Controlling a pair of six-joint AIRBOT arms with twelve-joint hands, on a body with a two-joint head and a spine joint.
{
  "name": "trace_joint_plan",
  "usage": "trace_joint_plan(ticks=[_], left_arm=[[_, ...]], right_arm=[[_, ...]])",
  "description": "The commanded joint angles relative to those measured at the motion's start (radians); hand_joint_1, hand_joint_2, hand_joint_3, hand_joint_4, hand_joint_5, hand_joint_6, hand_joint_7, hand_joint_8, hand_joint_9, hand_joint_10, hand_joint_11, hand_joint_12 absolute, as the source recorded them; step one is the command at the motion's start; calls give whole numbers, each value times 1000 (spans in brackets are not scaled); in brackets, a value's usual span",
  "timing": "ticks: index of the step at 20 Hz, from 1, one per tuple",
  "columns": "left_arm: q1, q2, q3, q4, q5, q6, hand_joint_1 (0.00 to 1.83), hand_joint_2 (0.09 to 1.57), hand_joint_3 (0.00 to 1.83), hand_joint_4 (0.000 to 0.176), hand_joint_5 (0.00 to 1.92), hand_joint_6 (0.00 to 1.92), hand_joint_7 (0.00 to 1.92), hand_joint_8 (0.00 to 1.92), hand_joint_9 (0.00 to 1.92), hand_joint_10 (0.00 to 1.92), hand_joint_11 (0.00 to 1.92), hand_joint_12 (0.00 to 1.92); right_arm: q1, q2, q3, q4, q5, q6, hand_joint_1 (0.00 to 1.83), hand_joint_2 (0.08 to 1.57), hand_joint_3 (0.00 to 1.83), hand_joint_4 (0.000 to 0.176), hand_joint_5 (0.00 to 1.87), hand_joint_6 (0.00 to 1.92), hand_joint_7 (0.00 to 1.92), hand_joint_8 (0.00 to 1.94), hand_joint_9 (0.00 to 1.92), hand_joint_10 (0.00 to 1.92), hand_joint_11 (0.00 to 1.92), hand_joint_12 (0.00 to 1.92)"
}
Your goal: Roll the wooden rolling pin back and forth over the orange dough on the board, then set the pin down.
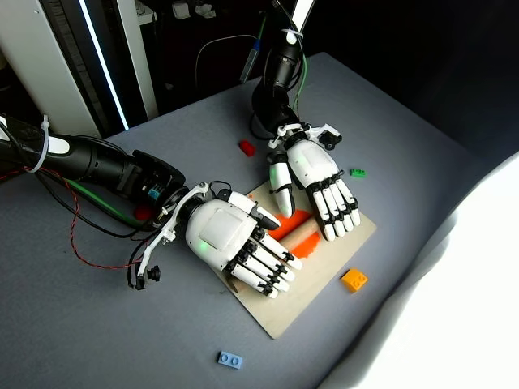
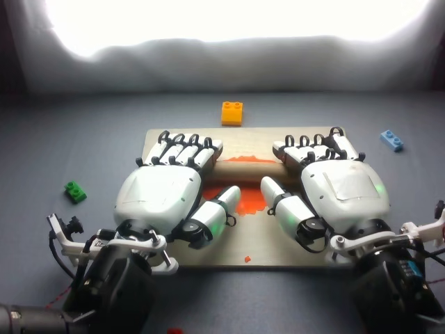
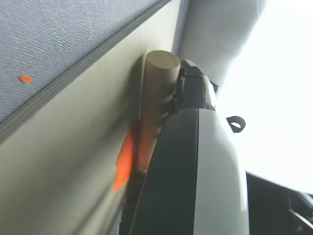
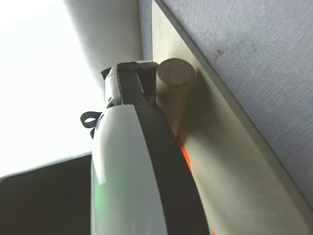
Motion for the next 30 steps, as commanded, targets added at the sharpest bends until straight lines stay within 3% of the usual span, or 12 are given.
trace_joint_plan(ticks=[1,13,21,30], left_arm=[[17,-2,-7,-4,-6,0,0,1495,0,0,282,0,302,0,252,3,0,340],[42,21,-53,10,-8,18,0,1494,0,0,282,2,305,3,250,4,0,310],[45,45,-75,10,49,86,0,1489,0,0,276,6,299,12,235,5,0,273],[51,86,-127,17,41,116,0,1496,1,0,271,4,289,2,237,3,0,314]], right_arm=[[-12,-6,-7,-26,29,0,0,1524,2,0,476,14,554,10,513,22,0,1054],[-29,-6,-44,-26,64,-37,0,1517,0,0,488,15,570,12,527,22,0,1048],[-37,-6,-68,-26,78,-55,0,1521,1,0,516,22,584,13,523,14,0,1034],[-48,-7,-97,-26,98,-80,0,1516,0,0,503,12,583,7,538,15,0,1058]])
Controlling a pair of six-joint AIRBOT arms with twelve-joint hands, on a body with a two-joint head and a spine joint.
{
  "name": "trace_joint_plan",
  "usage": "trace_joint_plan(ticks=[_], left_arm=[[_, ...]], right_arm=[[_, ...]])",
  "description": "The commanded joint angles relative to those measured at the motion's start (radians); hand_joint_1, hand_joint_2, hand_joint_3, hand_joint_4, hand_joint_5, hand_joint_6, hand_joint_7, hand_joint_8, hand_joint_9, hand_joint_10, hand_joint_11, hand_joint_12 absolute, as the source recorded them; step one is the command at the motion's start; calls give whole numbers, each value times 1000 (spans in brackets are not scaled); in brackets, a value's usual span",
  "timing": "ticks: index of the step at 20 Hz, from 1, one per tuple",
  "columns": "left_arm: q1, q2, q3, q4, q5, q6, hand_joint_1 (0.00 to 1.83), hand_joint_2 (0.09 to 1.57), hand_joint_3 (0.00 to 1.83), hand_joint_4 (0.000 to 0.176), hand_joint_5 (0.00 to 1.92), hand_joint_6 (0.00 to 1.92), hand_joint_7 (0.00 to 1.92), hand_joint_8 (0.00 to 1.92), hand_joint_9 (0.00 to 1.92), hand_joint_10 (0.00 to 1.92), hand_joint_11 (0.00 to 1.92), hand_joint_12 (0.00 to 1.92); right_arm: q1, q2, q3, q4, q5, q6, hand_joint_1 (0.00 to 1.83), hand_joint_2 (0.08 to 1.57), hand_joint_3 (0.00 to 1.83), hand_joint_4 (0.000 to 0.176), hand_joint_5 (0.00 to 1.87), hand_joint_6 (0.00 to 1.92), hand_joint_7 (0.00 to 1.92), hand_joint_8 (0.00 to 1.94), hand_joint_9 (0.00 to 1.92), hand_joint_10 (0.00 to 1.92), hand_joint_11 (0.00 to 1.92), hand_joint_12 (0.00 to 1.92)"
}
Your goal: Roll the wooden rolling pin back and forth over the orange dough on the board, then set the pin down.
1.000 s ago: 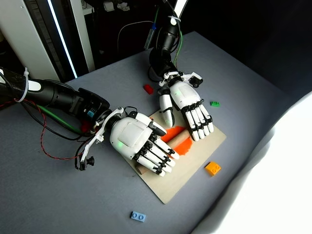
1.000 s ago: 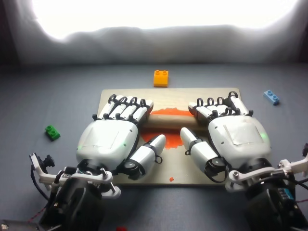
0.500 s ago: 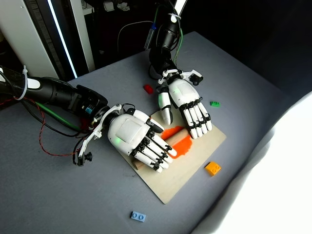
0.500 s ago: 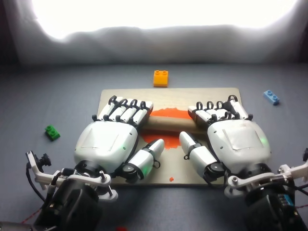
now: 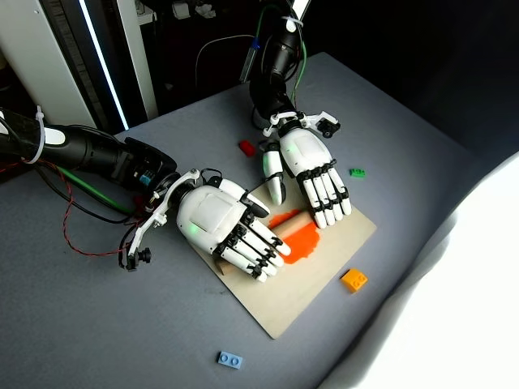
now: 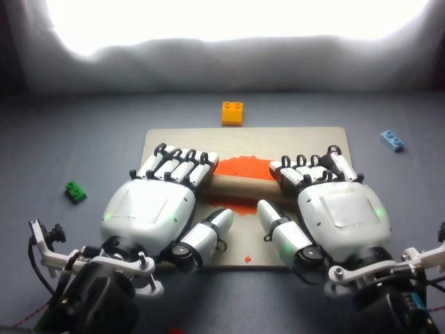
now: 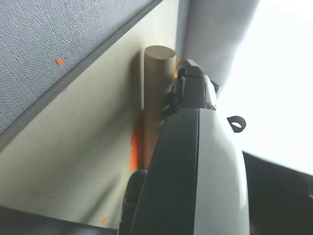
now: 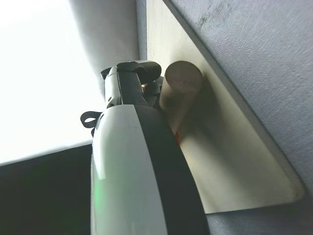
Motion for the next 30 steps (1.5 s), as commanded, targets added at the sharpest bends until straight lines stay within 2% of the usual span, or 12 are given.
trace_joint_plan(ticks=[1,6,10,11,14,20,26,27,30], left_arm=[[16,1,-7,-1,10,6,0,1496,1,0,271,4,289,2,237,3,0,314],[16,16,-29,12,6,13,0,1495,0,0,268,2,286,0,233,0,0,311],[24,28,-51,14,-5,27,0,1493,0,0,255,2,283,4,218,7,0,211],[28,30,-57,17,-12,32,0,1495,0,0,275,6,300,5,238,9,0,282],[34,36,-68,21,-21,42,0,1495,0,0,277,3,286,1,237,4,0,332],[36,42,-77,24,-33,54,0,1496,0,0,265,1,294,0,237,1,0,273],[33,43,-79,32,-35,48,0,1495,0,0,277,3,283,0,227,2,0,264],[33,43,-79,33,-35,46,0,1501,2,0,284,4,301,4,243,6,0,300],[30,47,-82,34,-35,42,0,1499,0,0,271,1,284,0,225,0,0,273]], right_arm=[[-12,-4,-10,-24,23,-6,0,1516,0,0,503,12,583,7,538,15,0,1058],[-17,-6,-29,-24,40,-23,0,1523,1,0,481,1,567,2,527,7,0,1027],[-20,-7,-36,-24,44,-29,0,1516,0,0,492,8,574,8,521,4,0,1027],[-22,-7,-40,-24,44,-30,0,1519,0,0,483,5,558,1,516,2,0,1025],[-24,-7,-47,-24,48,-37,0,1520,0,0,483,4,554,2,508,2,0,1005],[-29,-8,-56,-24,54,-45,0,1531,3,0,479,4,542,1,496,0,0,993],[-30,-8,-60,-24,55,-48,0,1533,2,0,507,11,556,3,505,3,0,1044],[-30,-8,-61,-24,56,-48,0,1538,3,0,494,4,551,0,508,3,0,1099],[-28,-8,-60,-24,66,-50,0,1537,1,0,490,2,532,1,500,1,0,1080]])
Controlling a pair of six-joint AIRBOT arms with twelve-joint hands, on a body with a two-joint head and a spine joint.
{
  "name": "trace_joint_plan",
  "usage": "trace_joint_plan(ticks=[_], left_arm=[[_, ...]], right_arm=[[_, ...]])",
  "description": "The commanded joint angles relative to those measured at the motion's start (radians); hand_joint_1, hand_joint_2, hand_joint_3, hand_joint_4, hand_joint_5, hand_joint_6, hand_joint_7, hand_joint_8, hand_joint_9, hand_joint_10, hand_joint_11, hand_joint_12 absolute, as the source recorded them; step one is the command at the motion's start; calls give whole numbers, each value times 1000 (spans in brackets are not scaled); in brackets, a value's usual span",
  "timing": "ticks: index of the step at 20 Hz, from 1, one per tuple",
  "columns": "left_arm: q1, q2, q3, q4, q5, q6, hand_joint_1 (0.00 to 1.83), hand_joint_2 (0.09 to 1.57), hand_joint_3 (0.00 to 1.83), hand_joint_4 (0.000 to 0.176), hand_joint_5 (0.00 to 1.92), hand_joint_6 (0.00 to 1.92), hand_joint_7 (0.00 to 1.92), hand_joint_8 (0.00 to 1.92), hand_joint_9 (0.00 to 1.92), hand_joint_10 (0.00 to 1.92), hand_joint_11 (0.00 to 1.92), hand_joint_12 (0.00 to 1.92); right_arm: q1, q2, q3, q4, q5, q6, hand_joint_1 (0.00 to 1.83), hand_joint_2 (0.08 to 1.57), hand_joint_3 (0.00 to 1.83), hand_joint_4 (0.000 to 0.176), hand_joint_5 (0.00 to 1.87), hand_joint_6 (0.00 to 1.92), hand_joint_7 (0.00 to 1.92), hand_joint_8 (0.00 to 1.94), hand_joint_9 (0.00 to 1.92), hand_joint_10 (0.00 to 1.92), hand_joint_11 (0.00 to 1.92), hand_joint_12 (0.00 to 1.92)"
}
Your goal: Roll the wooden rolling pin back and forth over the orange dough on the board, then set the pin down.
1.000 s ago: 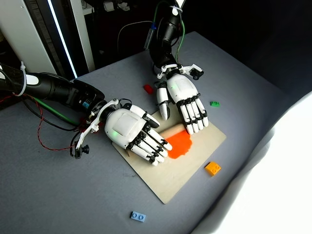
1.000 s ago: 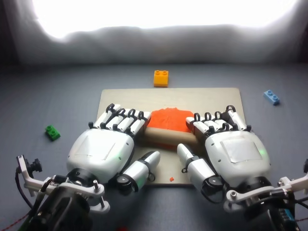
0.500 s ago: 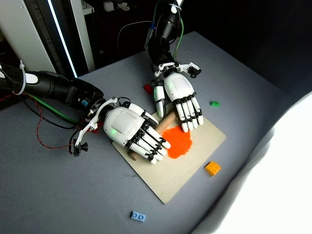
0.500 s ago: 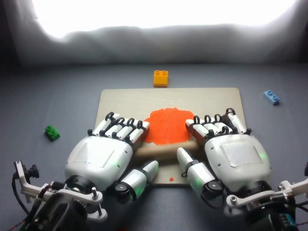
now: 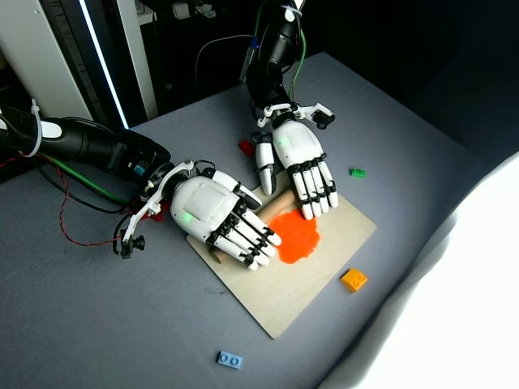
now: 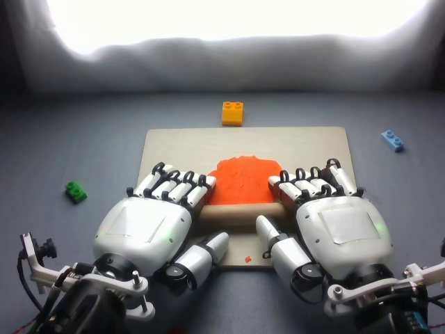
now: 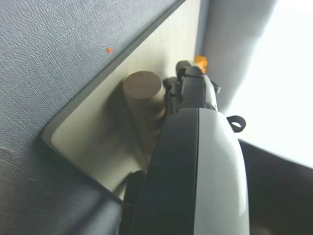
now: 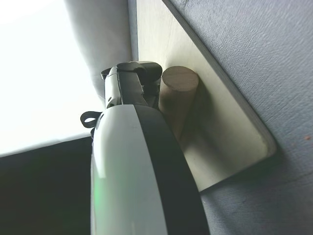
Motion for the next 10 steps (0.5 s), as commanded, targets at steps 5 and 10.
trace_joint_plan(ticks=[5,10], left_arm=[[-7,10,-5,46,-50,-19,0,1491,0,0,283,2,310,3,239,2,0,257],[-13,20,-5,58,-64,-42,0,1491,0,0,285,3,309,3,258,8,0,414]], right_arm=[[1,0,-6,-29,32,-2,0,1535,0,0,485,4,539,4,486,4,0,967],[15,9,-6,-30,31,-2,0,1541,2,0,462,0,511,0,485,1,0,1016]])
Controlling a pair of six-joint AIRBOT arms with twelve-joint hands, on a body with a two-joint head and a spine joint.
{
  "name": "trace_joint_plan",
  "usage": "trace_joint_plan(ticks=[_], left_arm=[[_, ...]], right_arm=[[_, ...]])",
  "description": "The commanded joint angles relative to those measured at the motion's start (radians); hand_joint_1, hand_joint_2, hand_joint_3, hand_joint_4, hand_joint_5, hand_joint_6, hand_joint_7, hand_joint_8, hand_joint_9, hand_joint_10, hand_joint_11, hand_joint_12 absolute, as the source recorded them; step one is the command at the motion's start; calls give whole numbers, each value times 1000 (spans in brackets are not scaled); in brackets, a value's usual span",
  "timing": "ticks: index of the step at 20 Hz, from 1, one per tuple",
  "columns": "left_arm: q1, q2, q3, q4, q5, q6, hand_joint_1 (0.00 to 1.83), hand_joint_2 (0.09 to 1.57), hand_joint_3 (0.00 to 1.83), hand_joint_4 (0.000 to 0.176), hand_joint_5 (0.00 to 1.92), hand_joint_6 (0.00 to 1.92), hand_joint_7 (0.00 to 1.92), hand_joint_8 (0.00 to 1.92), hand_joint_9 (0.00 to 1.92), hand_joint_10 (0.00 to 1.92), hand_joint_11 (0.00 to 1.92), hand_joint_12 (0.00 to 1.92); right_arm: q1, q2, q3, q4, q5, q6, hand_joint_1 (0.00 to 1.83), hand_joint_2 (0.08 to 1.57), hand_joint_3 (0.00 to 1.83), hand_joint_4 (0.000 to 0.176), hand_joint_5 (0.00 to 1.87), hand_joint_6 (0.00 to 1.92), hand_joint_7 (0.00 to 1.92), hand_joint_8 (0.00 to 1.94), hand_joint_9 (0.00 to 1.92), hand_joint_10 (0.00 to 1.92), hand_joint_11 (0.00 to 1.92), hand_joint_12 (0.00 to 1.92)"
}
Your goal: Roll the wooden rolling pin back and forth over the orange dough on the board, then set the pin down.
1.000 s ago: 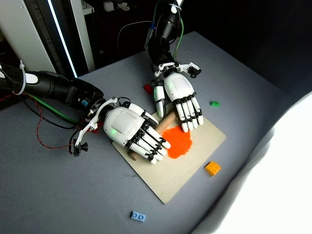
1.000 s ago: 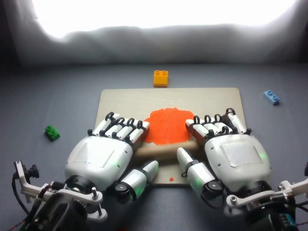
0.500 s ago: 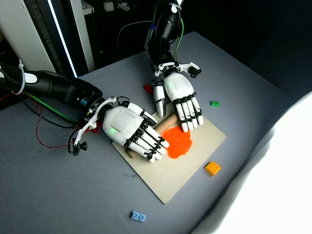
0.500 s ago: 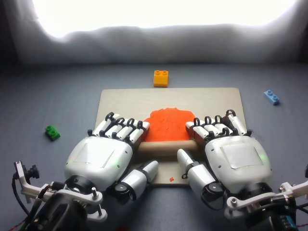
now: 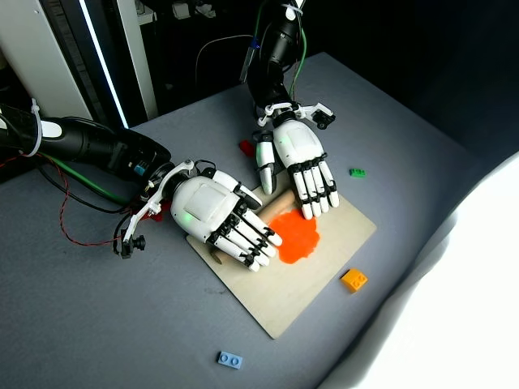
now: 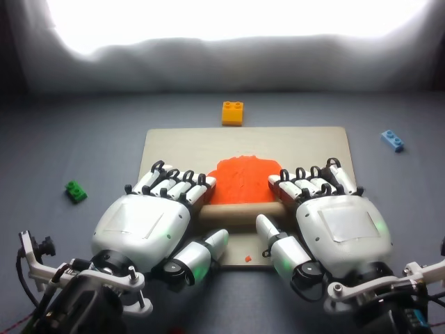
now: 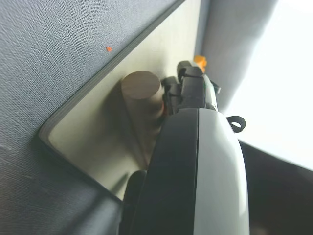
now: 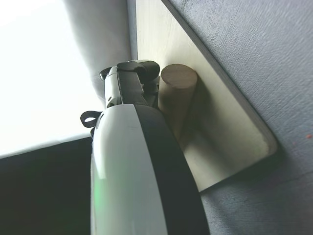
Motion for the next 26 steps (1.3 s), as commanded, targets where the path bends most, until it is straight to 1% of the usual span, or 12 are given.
trace_joint_plan(ticks=[1,6,11,15,17,19,21,22,23,24,25,26], left_arm=[[-4,5,-1,51,-81,-7,0,1484,0,0,289,4,317,4,262,7,0,402],[-8,7,0,65,-96,-25,0,1490,1,0,240,0,260,0,202,0,0,247],[-15,6,8,73,-115,-36,0,1495,0,0,263,3,287,3,242,7,0,450],[-28,7,13,73,-138,-32,0,1494,0,0,258,4,282,4,237,4,0,478],[-31,11,11,73,-144,-33,0,1496,1,0,238,2,257,1,216,1,0,429],[-36,13,8,73,-146,-33,0,1497,1,0,231,0,243,0,206,1,0,441],[-46,24,-1,77,-146,-33,0,1502,2,0,236,1,247,0,206,1,0,384],[-52,31,-5,78,-146,-33,0,1499,0,0,244,3,254,2,217,4,0,411],[-60,39,-10,78,-146,-33,0,1493,0,0,251,4,260,3,224,5,0,451],[-67,47,-15,78,-143,-33,0,1491,0,0,249,2,251,2,217,1,0,428],[-80,63,-25,78,-133,-33,0,1491,0,0,249,2,249,1,216,0,0,423],[-87,69,-29,78,-127,-34,0,1491,0,0,249,2,249,1,216,0,0,423]], right_arm=[[9,4,-1,-41,41,-1,0,1538,0,0,472,6,524,7,488,3,0,1015],[27,17,-1,-41,41,-1,0,1537,1,0,491,11,546,9,486,2,0,1031],[40,33,-2,-94,48,-1,0,1551,2,0,468,1,510,3,455,5,0,975],[60,61,-13,-95,49,-2,0,1551,0,0,478,6,534,6,467,7,0,970],[67,78,-28,-95,48,-2,0,1547,0,0,501,12,546,7,473,8,0,994],[71,99,-50,-101,48,-2,0,1555,3,0,490,6,537,2,474,8,0,1000],[71,131,-70,-158,58,12,0,1554,1,0,514,13,553,6,480,8,0,1007],[71,149,-78,-176,62,14,0,1546,0,0,517,11,562,7,484,9,0,996],[73,171,-90,-179,58,15,0,1538,0,0,505,5,559,4,482,7,0,971],[73,194,-102,-179,50,16,0,1533,0,0,518,9,579,9,495,11,0,1014],[72,249,-137,-179,40,18,0,1532,0,0,521,9,583,10,498,12,0,1024],[71,266,-150,-179,35,20,0,1532,0,0,521,9,583,10,498,12,0,1024]])
